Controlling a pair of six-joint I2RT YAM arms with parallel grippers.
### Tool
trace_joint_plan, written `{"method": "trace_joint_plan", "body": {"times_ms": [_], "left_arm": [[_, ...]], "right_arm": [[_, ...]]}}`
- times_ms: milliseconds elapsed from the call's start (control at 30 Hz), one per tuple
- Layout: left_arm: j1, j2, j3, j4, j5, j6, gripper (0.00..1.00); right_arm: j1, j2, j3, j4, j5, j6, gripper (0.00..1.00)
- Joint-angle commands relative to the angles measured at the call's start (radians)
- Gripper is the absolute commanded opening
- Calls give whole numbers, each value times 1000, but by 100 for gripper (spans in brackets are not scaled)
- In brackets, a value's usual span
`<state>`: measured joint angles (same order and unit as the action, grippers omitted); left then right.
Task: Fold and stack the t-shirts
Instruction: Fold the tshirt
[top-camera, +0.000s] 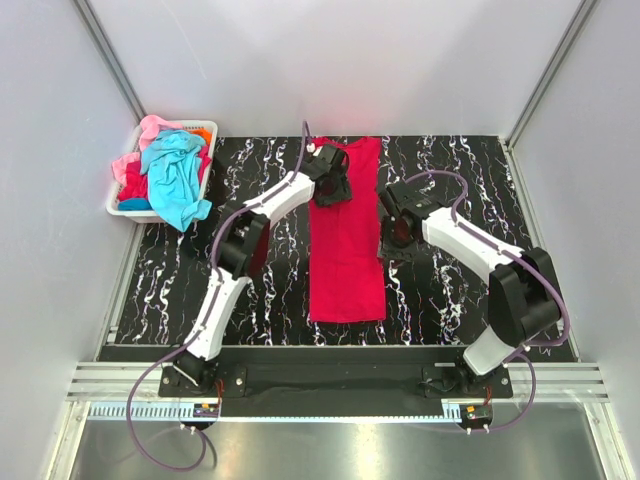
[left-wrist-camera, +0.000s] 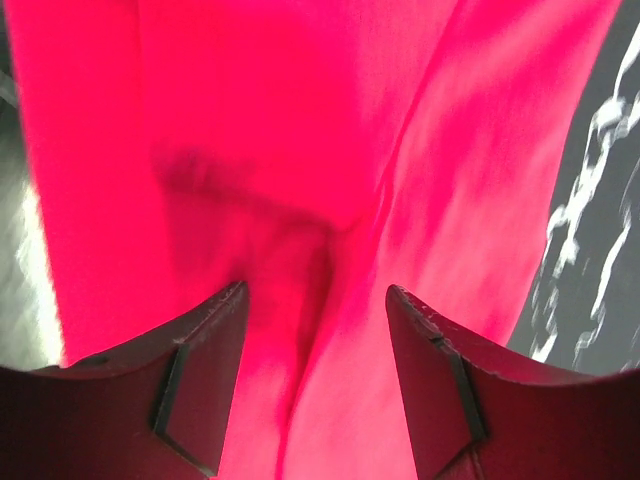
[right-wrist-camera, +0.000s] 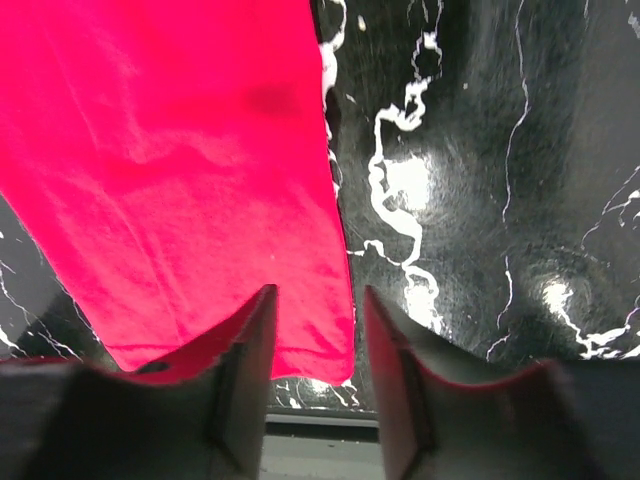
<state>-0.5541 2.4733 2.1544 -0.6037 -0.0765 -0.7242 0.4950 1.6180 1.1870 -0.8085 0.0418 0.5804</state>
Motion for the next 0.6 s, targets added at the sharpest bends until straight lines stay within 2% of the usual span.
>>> {"method": "trace_joint_plan", "body": {"times_ms": [0,167,200,233,300,400,433,467,500,567], "left_arm": [[-12,-204,-137,90,37,86,64],[-15,-506,-393,143,4,126,66],[-13,-557,-489,153,-11,120,67],[-12,-598,-537,166,-9,105,68],[-10,-721,-684,168,-3,80,68],[-7,-871,-931,208,68,-13,68],[-7,-917,-1005,269,107,-71,65],[-9,-959,-1163,318,142,-102,64],[-12,-1038,-1239,359,186,-141,62],[-30,-1099,-1431,478,219,-228,56]], "right_arm": [[7,-1,45,18,55,-10,53],[7,-81,-27,104,99,-17,74],[7,-93,-42,126,92,-27,77],[5,-104,-81,167,83,-33,87],[5,-115,-122,209,38,-36,96],[5,-133,-239,305,-39,4,94],[5,-150,-274,369,-68,21,91],[5,-185,-352,405,-107,39,82],[7,-204,-386,431,-121,79,78],[5,-262,-470,483,-155,108,70]]}}
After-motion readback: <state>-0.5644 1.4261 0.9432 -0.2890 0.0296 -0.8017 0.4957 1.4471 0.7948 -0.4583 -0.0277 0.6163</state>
